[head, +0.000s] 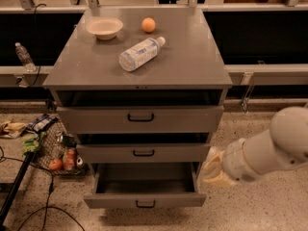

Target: Close bottom drawer

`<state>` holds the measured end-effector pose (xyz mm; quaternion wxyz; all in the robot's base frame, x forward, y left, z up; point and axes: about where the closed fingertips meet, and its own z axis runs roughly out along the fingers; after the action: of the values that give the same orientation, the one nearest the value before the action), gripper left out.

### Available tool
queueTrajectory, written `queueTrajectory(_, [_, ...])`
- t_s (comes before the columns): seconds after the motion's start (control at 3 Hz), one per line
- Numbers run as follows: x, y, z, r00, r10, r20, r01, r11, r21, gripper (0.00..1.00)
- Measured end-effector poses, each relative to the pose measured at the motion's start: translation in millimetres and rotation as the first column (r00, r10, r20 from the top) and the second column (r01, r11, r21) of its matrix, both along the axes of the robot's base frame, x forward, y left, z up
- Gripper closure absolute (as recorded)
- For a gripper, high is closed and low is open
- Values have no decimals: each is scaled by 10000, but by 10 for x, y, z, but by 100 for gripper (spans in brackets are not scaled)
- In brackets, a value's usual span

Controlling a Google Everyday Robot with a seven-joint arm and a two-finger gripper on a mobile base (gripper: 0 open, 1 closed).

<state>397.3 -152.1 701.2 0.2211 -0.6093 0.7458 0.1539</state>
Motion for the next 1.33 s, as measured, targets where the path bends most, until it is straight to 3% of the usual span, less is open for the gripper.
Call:
queueTrajectory(0.33, [131,37,-323,9994,-266,210,260,9992,313,100])
queueTrajectory(0.67, [140,36,-322,9993,-291,251,284,9992,297,100])
queueTrajectory(1.0, [229,-11,-726,9958,-812,411,801,9964,281,100])
queueTrajectory(1.33, [395,-103,-1454,9906,-1225,613,1204,9920,368,100])
